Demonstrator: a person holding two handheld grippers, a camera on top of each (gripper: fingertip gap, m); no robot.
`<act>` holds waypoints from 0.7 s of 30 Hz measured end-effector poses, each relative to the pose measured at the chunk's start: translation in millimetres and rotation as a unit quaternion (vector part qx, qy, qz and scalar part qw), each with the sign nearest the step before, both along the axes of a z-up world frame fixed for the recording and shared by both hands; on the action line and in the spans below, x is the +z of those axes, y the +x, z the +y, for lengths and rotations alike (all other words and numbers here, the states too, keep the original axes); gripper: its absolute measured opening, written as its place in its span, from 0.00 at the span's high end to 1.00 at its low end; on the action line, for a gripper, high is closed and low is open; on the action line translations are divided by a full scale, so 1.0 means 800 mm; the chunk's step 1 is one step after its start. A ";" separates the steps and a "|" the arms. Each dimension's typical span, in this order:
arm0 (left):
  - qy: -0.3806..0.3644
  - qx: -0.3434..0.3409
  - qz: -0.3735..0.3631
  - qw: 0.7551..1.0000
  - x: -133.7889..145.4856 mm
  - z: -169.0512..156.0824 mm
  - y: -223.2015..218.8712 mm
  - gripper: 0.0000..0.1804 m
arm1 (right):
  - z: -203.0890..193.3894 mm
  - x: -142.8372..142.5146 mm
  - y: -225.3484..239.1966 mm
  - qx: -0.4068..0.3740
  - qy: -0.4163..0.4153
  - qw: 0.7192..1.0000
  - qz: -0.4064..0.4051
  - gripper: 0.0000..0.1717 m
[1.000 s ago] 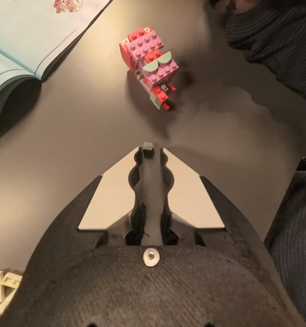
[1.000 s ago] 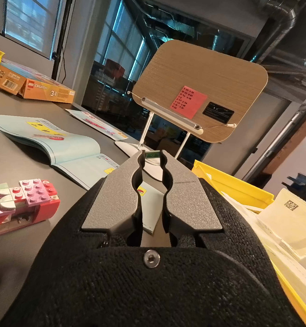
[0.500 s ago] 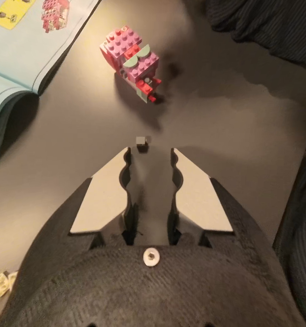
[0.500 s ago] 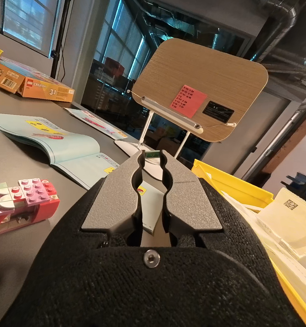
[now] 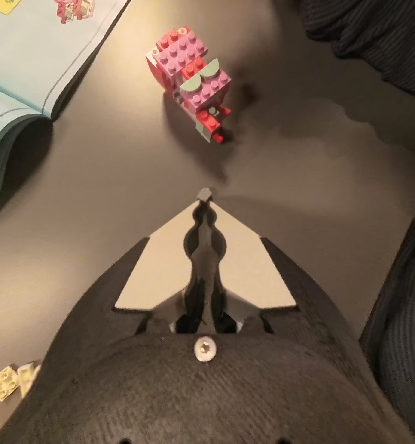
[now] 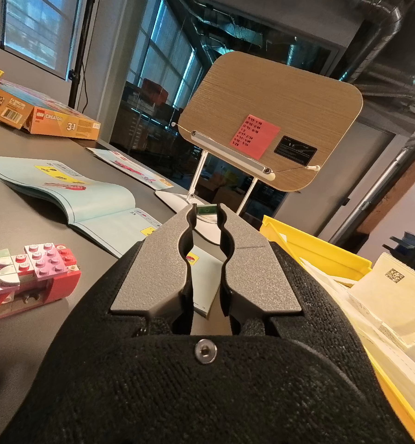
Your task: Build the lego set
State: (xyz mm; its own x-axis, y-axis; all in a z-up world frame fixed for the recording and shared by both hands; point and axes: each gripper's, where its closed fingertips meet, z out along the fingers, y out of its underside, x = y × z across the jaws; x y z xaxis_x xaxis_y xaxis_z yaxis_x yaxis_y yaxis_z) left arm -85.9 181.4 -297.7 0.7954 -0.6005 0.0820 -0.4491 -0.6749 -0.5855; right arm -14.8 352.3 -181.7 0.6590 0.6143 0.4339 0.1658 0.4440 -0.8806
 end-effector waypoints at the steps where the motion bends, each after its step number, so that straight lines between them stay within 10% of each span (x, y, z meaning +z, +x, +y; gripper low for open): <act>1: -0.002 -0.008 0.010 1.000 0.001 -0.001 -0.002 1.00 | 0.000 0.000 0.000 0.000 0.000 1.000 0.000 0.91; 15: -0.050 -0.126 0.090 0.987 0.018 -0.009 -0.025 0.87 | 0.000 0.001 0.000 0.002 -0.001 1.000 0.003 0.91; 21: -0.066 -0.047 -0.007 0.997 0.016 -0.006 -0.003 0.85 | 0.000 0.001 0.001 0.002 -0.001 1.000 0.004 0.91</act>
State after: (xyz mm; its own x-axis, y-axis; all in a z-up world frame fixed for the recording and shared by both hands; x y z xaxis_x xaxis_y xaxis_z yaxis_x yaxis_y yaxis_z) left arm -88.7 176.7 -285.0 0.7347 -0.6549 0.1768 -0.5057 -0.7025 -0.5007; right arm -14.1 352.1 -180.7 0.6609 0.6175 0.4265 0.1566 0.4424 -0.8831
